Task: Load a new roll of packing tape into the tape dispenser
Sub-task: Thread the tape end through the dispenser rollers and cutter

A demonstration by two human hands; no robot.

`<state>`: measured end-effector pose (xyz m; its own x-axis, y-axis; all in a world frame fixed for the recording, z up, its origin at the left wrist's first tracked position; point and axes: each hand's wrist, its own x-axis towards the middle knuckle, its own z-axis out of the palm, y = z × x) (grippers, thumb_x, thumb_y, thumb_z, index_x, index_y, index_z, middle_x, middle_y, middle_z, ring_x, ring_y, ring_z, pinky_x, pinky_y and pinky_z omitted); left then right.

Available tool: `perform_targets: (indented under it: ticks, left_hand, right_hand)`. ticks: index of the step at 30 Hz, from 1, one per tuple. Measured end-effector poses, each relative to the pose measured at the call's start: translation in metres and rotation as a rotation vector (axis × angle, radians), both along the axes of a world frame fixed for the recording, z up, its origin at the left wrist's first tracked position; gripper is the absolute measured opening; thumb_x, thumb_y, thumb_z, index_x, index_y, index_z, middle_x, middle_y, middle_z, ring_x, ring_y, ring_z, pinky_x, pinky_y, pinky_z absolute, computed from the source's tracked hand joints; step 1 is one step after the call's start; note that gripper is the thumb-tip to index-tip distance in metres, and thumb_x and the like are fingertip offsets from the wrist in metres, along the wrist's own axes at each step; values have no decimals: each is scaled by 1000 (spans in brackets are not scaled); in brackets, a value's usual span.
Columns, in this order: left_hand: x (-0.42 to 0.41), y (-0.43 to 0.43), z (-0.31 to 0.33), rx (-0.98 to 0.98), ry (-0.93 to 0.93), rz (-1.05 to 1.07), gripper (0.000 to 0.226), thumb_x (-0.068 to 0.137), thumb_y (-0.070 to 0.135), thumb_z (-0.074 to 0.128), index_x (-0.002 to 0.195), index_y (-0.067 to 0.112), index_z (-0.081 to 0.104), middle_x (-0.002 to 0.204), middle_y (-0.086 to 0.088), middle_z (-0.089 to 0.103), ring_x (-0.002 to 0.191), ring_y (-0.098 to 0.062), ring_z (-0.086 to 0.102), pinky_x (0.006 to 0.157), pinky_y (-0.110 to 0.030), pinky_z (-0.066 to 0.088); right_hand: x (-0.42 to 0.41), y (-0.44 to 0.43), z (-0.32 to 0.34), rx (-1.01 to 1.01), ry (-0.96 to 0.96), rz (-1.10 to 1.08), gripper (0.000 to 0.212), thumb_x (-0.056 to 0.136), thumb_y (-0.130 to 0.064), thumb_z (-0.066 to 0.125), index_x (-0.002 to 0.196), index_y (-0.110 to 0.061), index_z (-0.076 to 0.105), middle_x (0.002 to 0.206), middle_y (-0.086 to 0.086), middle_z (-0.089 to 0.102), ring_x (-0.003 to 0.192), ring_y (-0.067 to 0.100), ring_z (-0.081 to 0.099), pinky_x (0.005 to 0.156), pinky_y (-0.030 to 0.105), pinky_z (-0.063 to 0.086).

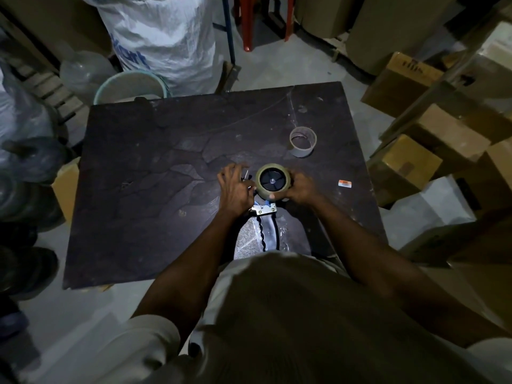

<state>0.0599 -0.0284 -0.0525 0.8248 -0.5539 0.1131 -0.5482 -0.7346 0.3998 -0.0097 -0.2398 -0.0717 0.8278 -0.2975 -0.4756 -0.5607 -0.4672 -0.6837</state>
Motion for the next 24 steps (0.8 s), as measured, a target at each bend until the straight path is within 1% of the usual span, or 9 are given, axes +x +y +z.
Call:
perform_targets:
  ticks: [3,6,10,13,17,19,22,23,24]
  left_hand:
    - [2,-1,2,7,21,-9,8,72,19,79,78,24,79,139,-2,53,131,-31,32,102,-52,27]
    - [6,-3,6,51,37,-11,9,71,19,78,78,24,79,139,-2,51,131,-31,33,101,-52,27]
    - [7,-7,9,132,73,24,8,72,22,76,79,27,77,140,-1,47,134,-30,31,104,-52,26]
    - [8,-9,15,186,106,58,9,76,24,74,84,25,78,140,-3,45,135,-30,29,105,-53,25]
    - [7,-19,28,255,208,107,13,78,30,76,90,27,79,147,-5,38,137,-32,25,105,-50,23]
    - [4,-19,28,230,254,144,16,78,33,77,93,28,80,147,-5,39,137,-33,25,104,-49,23]
    - [0,-11,26,142,297,194,17,80,35,75,96,31,80,145,-4,43,136,-33,27,104,-49,24]
    - [0,-9,26,132,276,194,17,81,35,74,95,31,80,145,-3,44,136,-32,28,104,-49,24]
    - [0,-8,26,132,245,184,16,81,35,74,95,30,81,145,-3,45,137,-31,28,104,-49,23]
  right_hand:
    - [-3,6,17,-10,-21,13,108,31,-72,92,129,-31,68,122,-6,77,109,18,72,98,39,58]
    - [-5,10,26,7,-18,8,103,34,-66,91,127,-29,68,120,-5,76,107,18,70,89,29,55]
    - [-6,12,30,-60,-1,31,112,34,-77,85,132,-26,67,124,-1,76,109,20,71,97,38,57]
    - [-7,15,30,-76,4,17,111,37,-81,82,133,-28,65,124,-2,75,109,20,71,97,39,57]
    - [-11,17,26,-67,-7,-32,108,38,-81,85,133,-33,65,123,-8,75,109,15,70,94,37,58]
    - [-11,17,26,-55,4,-66,108,36,-81,87,131,-34,66,120,-10,76,107,14,71,93,37,59]
    - [-11,19,29,-38,2,-82,107,36,-79,87,130,-33,67,119,-9,76,106,15,71,90,34,59]
    - [-11,19,31,-31,5,-88,106,37,-77,89,130,-32,68,119,-9,76,106,14,71,87,30,59]
    - [-12,20,32,-22,8,-96,104,38,-73,91,130,-31,68,118,-9,76,104,13,71,80,24,57]
